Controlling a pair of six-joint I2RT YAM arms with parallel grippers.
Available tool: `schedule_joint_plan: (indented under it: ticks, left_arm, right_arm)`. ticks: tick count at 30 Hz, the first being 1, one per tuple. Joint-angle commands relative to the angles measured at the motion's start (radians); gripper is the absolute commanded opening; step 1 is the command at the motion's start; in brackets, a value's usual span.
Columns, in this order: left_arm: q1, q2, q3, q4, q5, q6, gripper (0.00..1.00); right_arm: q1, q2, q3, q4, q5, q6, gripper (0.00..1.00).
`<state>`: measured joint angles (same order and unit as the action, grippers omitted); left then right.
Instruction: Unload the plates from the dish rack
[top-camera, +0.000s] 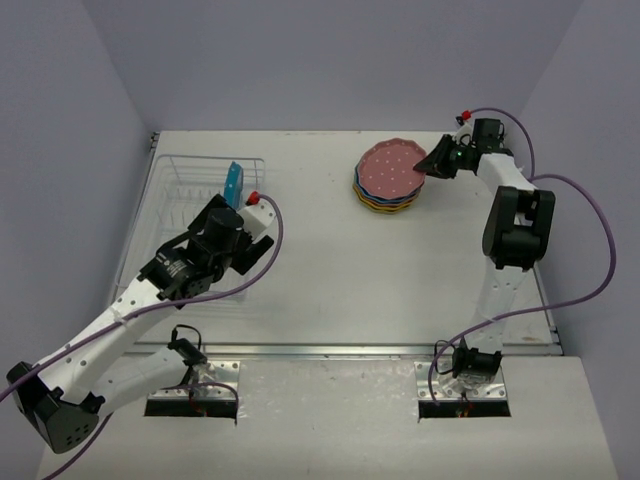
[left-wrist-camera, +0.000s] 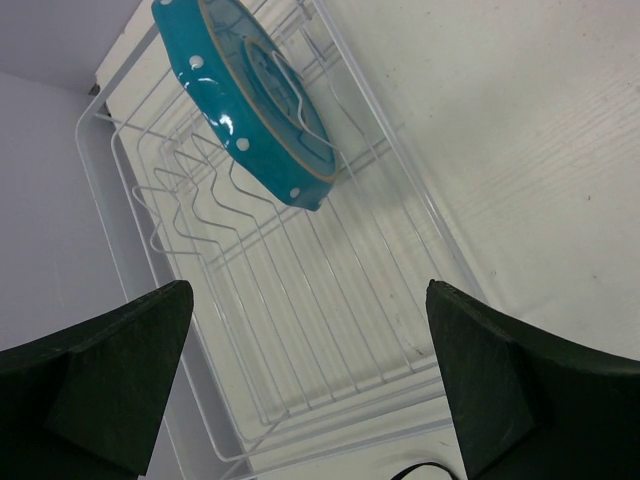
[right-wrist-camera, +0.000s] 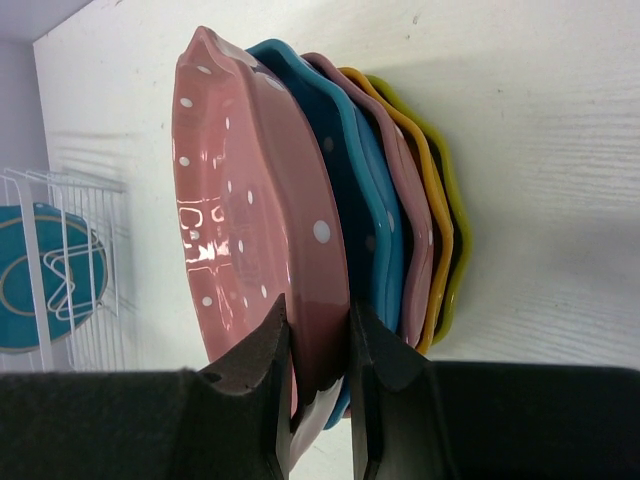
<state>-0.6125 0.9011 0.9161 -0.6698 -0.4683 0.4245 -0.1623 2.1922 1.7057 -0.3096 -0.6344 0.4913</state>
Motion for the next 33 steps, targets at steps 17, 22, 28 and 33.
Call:
schedule_joint_plan:
  ticks: [17, 22, 28, 33]
  left_arm:
    - [0.060, 0.032, 0.095, -0.005, 0.026, -0.089, 1.00]
    - [0.140, 0.076, 0.208, -0.039, 0.064, -0.213, 1.00]
    - [0.323, 0.173, 0.335, -0.124, 0.223, -0.355, 1.00]
    - [0.460, 0.267, 0.372, -0.132, 0.339, -0.399, 1.00]
  right_arm:
    - [0.000, -0.074, 0.116, 0.031, -0.025, -0.003, 0.68]
    - [0.005, -0.184, 0.173, -0.035, 0.136, -0.076, 0.89]
    - [0.010, -0.288, 0.191, -0.087, 0.298, -0.195, 0.95]
    - [0.011, -0.446, 0.006, -0.066, 0.219, -0.227, 0.95]
